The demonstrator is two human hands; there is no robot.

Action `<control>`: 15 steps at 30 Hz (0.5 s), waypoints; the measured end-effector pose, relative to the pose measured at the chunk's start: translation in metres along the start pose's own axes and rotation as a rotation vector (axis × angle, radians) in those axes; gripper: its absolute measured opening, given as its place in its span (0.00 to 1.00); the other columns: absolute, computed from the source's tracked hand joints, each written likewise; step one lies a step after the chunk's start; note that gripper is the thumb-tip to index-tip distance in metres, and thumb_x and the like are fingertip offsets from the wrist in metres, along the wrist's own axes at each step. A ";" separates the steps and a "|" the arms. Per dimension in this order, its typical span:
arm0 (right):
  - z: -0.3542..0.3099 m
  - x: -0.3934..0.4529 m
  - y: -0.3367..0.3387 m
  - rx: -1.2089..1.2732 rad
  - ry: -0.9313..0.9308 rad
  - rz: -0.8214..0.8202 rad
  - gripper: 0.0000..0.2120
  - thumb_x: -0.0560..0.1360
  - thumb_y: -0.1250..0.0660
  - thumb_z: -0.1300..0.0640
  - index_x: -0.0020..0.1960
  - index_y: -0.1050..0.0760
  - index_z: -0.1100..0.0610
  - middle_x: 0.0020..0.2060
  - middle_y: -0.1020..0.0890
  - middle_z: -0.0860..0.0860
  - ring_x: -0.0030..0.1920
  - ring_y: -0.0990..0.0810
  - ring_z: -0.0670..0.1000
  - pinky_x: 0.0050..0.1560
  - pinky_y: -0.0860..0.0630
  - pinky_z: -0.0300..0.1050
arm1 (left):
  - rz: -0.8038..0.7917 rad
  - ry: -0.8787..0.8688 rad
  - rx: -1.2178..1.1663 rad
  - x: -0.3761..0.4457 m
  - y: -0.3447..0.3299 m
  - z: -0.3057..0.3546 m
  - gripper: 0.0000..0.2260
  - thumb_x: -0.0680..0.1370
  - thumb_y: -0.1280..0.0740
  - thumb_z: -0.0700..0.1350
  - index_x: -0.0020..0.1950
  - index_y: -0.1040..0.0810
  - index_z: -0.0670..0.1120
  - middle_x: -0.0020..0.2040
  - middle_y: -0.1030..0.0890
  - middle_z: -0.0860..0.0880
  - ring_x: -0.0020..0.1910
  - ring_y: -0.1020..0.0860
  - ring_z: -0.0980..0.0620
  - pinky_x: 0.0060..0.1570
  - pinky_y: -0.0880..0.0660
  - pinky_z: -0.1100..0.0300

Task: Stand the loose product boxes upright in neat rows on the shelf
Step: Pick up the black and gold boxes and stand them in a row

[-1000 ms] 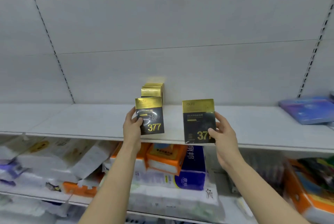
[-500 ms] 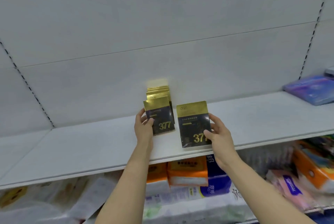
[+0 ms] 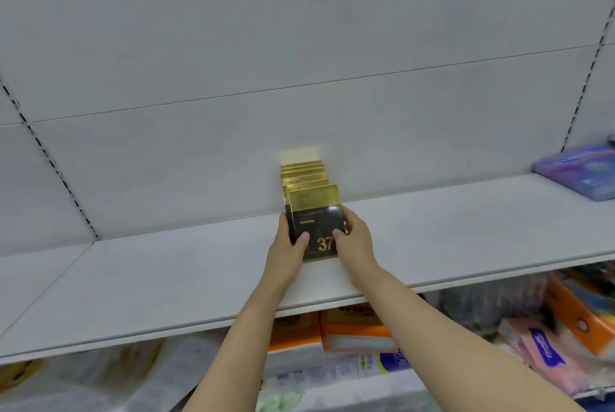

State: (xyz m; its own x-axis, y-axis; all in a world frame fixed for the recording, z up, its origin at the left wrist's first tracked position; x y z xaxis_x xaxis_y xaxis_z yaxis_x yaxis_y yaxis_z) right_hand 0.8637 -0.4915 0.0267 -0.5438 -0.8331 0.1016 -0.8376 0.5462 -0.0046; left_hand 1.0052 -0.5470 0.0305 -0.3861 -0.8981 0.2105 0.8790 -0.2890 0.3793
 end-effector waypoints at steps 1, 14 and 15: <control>0.000 0.001 -0.006 -0.049 0.011 -0.022 0.24 0.78 0.44 0.70 0.67 0.28 0.48 0.58 0.22 0.51 0.56 0.23 0.47 0.40 0.25 0.30 | -0.013 0.007 0.048 0.001 0.001 -0.002 0.22 0.83 0.40 0.41 0.74 0.39 0.56 0.62 0.23 0.55 0.57 0.22 0.56 0.46 0.28 0.69; -0.040 -0.026 0.053 -0.912 0.375 0.031 0.23 0.81 0.41 0.49 0.75 0.36 0.53 0.72 0.30 0.49 0.71 0.32 0.50 0.69 0.37 0.43 | 0.276 -0.329 0.773 -0.024 0.020 0.063 0.27 0.79 0.33 0.49 0.77 0.36 0.46 0.74 0.32 0.47 0.73 0.34 0.47 0.71 0.34 0.51; -0.046 -0.033 0.065 -0.969 0.410 0.060 0.23 0.81 0.40 0.49 0.74 0.33 0.54 0.70 0.28 0.50 0.69 0.30 0.51 0.68 0.35 0.44 | 0.254 -0.406 0.807 -0.029 0.009 0.074 0.26 0.78 0.31 0.49 0.75 0.32 0.46 0.71 0.28 0.47 0.69 0.30 0.46 0.67 0.31 0.51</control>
State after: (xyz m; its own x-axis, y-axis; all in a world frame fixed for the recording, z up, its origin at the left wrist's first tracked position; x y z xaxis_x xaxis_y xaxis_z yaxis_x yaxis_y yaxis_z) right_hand 0.8296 -0.4243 0.0688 -0.3719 -0.8079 0.4571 -0.3121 0.5726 0.7581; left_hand 1.0034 -0.4993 0.0947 -0.4105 -0.6747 0.6134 0.5495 0.3538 0.7569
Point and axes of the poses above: each hand's wrist, its own x-axis towards the middle knuckle, its own y-axis out of the back of the hand, z = x × y, the point moved 10 cm from there along x, towards the middle knuckle
